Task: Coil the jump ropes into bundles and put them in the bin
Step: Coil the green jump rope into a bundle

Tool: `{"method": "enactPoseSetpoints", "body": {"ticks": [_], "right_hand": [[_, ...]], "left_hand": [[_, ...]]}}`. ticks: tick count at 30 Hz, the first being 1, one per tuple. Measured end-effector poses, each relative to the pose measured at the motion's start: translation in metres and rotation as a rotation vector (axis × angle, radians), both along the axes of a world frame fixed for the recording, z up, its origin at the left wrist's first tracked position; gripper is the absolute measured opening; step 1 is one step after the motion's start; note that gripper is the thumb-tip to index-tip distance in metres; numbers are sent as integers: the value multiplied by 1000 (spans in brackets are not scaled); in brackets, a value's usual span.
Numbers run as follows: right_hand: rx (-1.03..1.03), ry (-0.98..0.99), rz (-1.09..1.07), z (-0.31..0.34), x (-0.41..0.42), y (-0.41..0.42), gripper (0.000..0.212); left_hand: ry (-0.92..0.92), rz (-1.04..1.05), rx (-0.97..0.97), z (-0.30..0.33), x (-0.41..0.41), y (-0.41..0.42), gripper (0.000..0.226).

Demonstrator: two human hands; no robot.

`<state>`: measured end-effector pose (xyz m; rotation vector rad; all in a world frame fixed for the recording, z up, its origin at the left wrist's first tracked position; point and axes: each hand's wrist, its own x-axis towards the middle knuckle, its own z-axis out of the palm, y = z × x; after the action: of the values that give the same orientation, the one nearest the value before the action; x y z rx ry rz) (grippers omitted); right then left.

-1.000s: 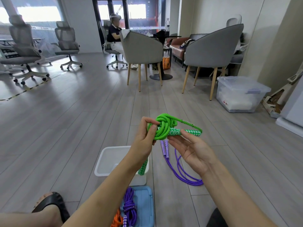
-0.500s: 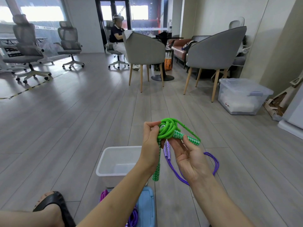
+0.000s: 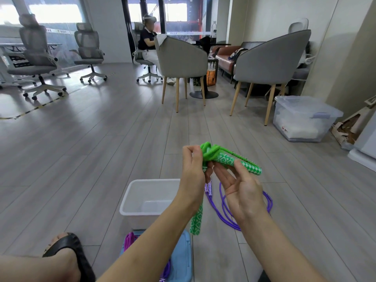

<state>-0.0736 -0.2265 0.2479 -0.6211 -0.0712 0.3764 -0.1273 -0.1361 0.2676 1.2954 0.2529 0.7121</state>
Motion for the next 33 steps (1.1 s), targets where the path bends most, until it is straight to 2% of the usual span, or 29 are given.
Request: {"method": "enactPoseSetpoints", "body": {"ticks": [2,4,8,14,17,20,25,31,33], "right_hand": [[-5,-1,-25,-1,-5,0,38],[11,14,-29,0,-8,1,38],[29,9,-40,9,-14,1,36],[69,42,-36,20,-19,1,26],[77,84,-39,16,-19,3,34],[78,106,-33,15,-19,3,39],[108,129,-28,14,-22,5,44],[116,127,-64,9,-23,7,46],[93,109,-104,9,-24,7,41]], "left_hand": [[40,14,121,-3,2,4,18],[117,49,323,-9,2,7,17],[192,199,592,-15,-5,10,22],[124,398,910,-17,-5,17,33],[111,404,1031,-14,-7,27,33],[64,405,1102,-14,-10,31,27],[93,493,1209,-15,-9,34,24],[129,486,1210,-13,-6,33,27],[147,492,1213,-12,-5,33,28]]}}
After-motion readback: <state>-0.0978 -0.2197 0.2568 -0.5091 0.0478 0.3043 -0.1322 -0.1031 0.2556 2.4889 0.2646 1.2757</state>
